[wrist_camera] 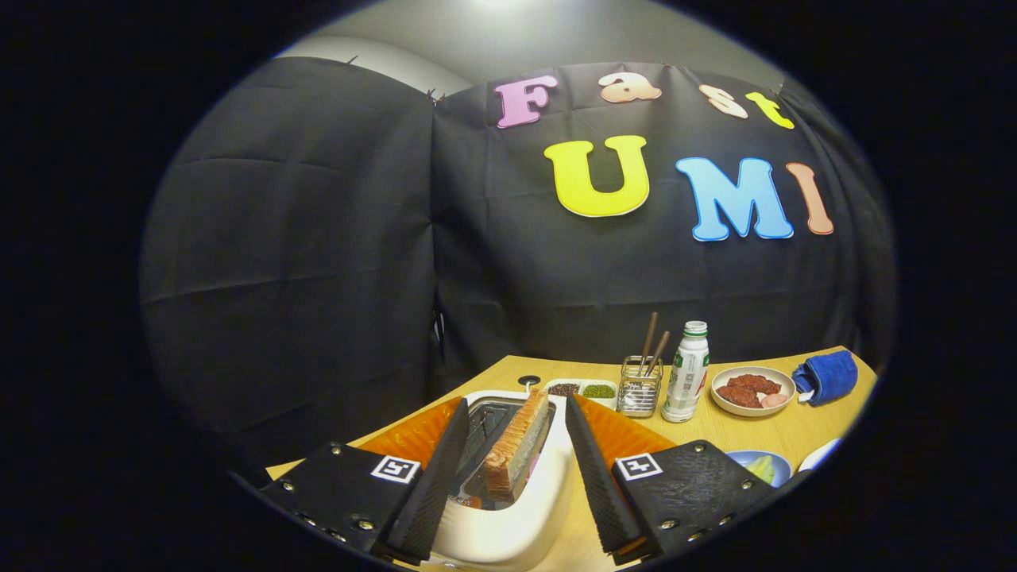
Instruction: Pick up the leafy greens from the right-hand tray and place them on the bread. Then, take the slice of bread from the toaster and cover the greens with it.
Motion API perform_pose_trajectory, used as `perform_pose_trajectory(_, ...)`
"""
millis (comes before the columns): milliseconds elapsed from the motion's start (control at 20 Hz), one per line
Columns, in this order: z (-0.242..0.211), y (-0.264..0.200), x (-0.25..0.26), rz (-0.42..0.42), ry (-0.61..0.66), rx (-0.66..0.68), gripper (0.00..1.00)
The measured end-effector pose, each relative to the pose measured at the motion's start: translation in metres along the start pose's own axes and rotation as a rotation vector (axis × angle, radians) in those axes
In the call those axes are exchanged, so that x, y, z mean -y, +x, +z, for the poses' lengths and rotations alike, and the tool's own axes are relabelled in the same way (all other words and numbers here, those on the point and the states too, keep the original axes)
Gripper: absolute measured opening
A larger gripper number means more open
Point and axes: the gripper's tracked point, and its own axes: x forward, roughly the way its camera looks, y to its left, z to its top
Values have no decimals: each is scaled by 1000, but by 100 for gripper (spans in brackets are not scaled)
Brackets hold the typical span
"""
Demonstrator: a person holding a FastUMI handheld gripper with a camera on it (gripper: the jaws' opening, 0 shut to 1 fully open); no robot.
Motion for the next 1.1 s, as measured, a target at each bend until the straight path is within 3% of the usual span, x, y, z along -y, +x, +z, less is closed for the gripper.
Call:
perform_pose_trajectory(300,-28,9,-4,-13,-45,-62,74)
perform_pose_trajectory(350,-33,8,-3,-22,-54,-77,66)
perform_pose_trajectory(400,-36,11,-4,-22,-65,-77,49)
perform_pose_trajectory(500,-36,8,-9,-16,-64,-67,28)
perform_pose_trajectory(600,-36,9,-11,-10,-57,-59,28)
perform_pose_trajectory(700,-37,5,-14,2,-22,-45,8)
perform_pose_trajectory(1100,-25,-5,-13,30,36,-13,8)
